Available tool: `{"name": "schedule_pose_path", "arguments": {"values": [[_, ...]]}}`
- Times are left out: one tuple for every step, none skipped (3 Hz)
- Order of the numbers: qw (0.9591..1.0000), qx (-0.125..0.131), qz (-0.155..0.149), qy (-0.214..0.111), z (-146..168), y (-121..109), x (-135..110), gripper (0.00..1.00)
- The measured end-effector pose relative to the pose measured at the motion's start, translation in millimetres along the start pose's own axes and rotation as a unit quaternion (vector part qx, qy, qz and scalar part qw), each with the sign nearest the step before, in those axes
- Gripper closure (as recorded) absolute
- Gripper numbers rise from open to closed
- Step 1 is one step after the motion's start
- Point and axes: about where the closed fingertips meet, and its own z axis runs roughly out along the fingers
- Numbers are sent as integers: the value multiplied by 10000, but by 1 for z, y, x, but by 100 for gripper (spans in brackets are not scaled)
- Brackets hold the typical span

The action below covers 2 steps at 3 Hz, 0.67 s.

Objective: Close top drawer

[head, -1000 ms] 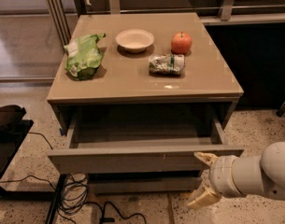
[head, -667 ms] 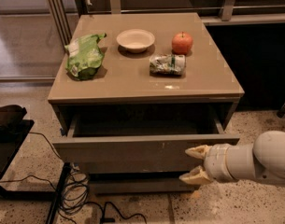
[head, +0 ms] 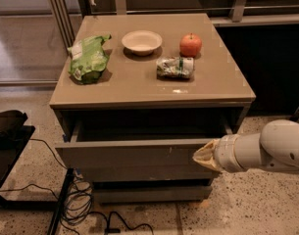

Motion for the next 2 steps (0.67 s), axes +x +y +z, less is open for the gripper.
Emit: {"name": "schedule_pose_path", "arguments": {"values": [[10000, -1, 1, -1, 0, 0, 0, 39], [10000, -1, 1, -1, 0, 0, 0, 16]]}}
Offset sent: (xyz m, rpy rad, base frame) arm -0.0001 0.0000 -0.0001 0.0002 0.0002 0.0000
